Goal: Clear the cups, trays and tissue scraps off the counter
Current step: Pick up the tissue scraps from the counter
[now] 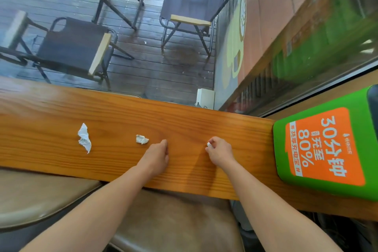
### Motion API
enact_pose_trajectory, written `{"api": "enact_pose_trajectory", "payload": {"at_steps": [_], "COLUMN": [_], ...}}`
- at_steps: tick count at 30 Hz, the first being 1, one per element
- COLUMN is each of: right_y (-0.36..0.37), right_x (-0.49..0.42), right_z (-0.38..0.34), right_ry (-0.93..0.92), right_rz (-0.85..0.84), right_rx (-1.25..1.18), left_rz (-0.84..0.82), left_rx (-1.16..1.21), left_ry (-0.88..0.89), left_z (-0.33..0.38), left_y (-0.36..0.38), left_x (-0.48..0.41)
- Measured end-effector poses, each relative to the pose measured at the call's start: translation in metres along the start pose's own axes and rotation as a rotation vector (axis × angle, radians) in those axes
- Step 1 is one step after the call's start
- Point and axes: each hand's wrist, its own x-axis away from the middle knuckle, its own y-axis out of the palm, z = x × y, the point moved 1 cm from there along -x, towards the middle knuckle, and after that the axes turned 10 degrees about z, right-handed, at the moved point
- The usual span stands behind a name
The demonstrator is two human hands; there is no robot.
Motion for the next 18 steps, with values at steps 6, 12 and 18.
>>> {"api": "enact_pose_trajectory", "payload": {"at_steps": [6,12,18], "right_y": [0.017,0.053,0.087], "right_x": [0.016,0.038,0.061], "right_z": [-0.050,-0.102,-0.150], "right_ry": [-0.051,-0.092,-0.150], "right_rz": [-0.144,-0.246,-0.262], "right_rx": [-0.004,0.061,0.117], "left_rz": [0.022,-0.001,0.016], "left_rx": [0.048,0.081,0.102], "left_ry": [-0.075,-0.125,-0.216], "left_z": [-0.031,-0.085,-0.145], "left_y": [-0.022,-0.061,-0.109], "left_x": [0.021,0.028,0.031]}}
